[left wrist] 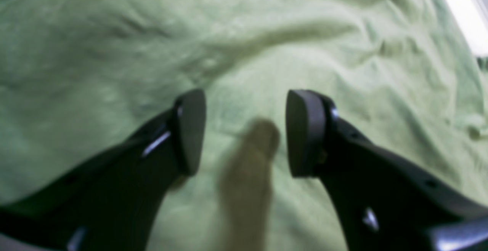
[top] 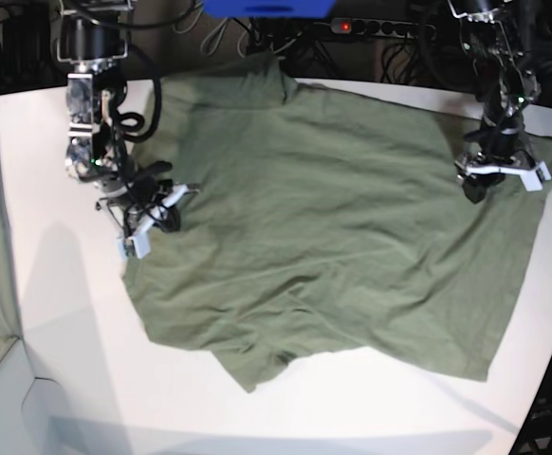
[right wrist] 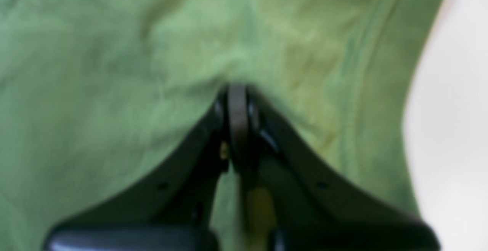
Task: Layout the t-shirt on the table in an organized manner, then fold the t-shirt properly
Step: 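Grasp the shirt edges with both grippers, one at each side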
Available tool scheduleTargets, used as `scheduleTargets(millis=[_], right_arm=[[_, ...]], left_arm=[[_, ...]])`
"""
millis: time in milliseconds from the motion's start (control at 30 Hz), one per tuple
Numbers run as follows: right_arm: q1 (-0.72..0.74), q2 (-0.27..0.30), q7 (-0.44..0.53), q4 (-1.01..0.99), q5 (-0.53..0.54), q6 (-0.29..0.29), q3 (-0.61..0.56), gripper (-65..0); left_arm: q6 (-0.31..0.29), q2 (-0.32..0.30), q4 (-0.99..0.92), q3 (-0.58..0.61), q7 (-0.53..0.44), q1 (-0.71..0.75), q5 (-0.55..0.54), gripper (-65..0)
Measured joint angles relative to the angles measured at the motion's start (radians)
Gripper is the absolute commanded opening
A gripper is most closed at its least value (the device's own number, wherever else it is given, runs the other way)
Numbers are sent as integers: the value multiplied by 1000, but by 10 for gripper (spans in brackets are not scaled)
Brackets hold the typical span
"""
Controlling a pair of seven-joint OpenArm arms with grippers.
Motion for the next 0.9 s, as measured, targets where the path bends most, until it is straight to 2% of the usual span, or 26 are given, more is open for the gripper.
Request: scheduleTargets(millis=[167,333,433,500,567,733,900], right_arm=[[33,64,87,-80,11,7,19,-650],[5,69,45,-58,22,14,109,-650],[-73,75,74,-3,24,13,145,-650],[-118,80,74,52,11,1,149,-650],[-149,80,23,117,-21,-17,150,-650],[-200,69,-34,271,-41,-23,147,-650],[-37,61,-6,263,-28,-21,132,-650]], left_arm=[[-16,-5,8,-1,-24,53,-11,-320],[-18,10,90,5,2,127,-11,-320],[15,63,182,4,57,156,7,-320],[26,74,245,5,74,177,19,-320],[32,71,316,-1,70,185,23,-320],[24,60,422,0,59,127,14,-320],[19,37,336,6,56,-41,26,-320]])
